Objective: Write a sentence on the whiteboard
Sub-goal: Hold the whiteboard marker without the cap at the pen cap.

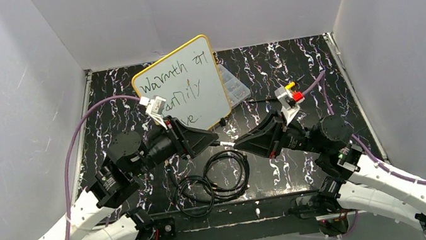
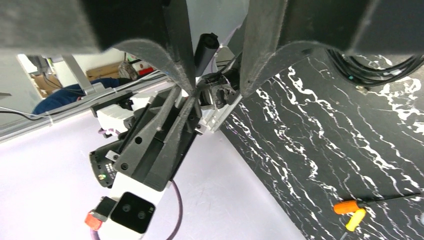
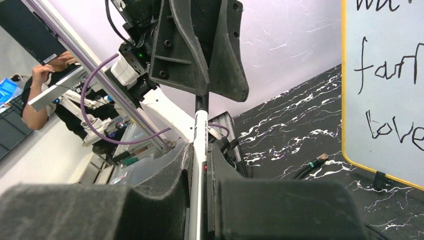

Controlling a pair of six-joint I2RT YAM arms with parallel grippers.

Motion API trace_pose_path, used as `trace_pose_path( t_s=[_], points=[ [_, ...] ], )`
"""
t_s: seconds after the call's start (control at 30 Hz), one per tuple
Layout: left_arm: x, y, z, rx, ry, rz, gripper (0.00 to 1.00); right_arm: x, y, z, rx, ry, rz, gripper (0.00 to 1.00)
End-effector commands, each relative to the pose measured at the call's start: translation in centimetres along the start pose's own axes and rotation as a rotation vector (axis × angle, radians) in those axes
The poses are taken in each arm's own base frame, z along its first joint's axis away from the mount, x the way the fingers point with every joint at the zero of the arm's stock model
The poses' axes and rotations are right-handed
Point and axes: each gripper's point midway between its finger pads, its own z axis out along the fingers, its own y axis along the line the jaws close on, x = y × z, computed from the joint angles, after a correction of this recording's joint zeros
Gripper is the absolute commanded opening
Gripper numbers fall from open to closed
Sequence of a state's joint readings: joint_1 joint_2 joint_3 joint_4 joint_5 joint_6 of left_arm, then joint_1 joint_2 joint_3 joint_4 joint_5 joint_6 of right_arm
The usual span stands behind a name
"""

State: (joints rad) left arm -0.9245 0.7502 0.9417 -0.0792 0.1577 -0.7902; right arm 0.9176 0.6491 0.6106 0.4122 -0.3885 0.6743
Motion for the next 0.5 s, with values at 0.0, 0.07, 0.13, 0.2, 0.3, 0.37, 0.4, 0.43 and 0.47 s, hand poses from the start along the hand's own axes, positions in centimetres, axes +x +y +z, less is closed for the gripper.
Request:
trace_pose_path(
  t_s=[0.0,0.07,0.13,0.2,0.3,0.37,0.4,0.43,0.47],
  points=[
    [-0.4,-1.0,0.0,0.055,-0.011,-0.014,0.29,-2.4,1.9,0.1,-0.055,-0.068,-0.044,0.01],
    [-0.2,-1.0,0.1,0.059,-0.003,-0.017,0.18,-2.5,1.8,0.1,-0.047,-0.076,-0.046,0.01],
    [-0.1,-1.0,0.2,0.064,0.001,-0.023,0.08,-2.7,1.5,0.0,-0.033,-0.085,-0.051,0.01],
    [0.0,-1.0,0.2,0.067,0.003,-0.03,0.0,-2.7,1.1,0.0,-0.013,-0.092,-0.059,0.01],
    [0.1,-0.6,0.2,0.052,0.006,-0.032,0.0,-2.8,0.5,0.1,0.013,-0.103,-0.073,0.01],
    [0.3,-0.4,0.4,0.049,0.011,-0.036,0.0,-3.1,0.3,0.2,0.022,-0.117,-0.086,0.01],
    [0.5,-0.3,0.5,0.05,0.018,-0.037,0.0,-3.2,0.1,0.3,0.022,-0.126,-0.09,0.01],
    [0.8,-0.1,0.7,0.048,0.027,-0.038,0.0,-3.4,0.1,0.4,0.021,-0.137,-0.097,0.01],
    [1.1,0.1,0.8,0.044,0.038,-0.041,0.0,-3.5,0.0,0.6,0.023,-0.142,-0.099,0.01]
  ],
)
